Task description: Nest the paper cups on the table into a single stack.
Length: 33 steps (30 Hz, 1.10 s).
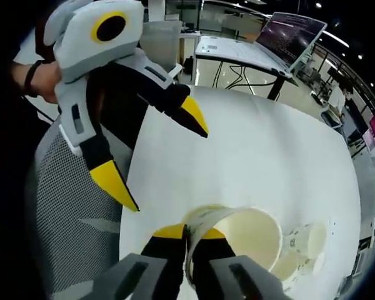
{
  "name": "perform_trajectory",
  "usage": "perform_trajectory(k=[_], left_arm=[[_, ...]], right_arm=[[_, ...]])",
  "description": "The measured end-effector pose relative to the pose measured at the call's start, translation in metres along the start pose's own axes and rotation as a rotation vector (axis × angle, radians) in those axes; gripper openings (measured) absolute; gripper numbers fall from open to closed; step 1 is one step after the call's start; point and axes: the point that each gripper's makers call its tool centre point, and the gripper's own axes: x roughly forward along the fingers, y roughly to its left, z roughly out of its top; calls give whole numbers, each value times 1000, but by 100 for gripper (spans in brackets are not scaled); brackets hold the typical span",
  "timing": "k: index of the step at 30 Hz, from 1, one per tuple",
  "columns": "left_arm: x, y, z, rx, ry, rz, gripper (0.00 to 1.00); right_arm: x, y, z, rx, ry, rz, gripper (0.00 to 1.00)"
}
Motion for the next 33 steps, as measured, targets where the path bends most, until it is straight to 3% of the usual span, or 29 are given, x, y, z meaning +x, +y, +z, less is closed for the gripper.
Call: perform_trajectory(k=[23,28,33], left_arm=[[2,-6,-4,22,21,-22,63],[6,-7,-5,43,31,-36,63],[10,-8,-5,73,50,-52,63]], right_arm=[[0,3,-3,32,-6,0,6],[-7,1,-1,64,-49,-12,11],[-13,-5,-8,105,-90,-38,24]])
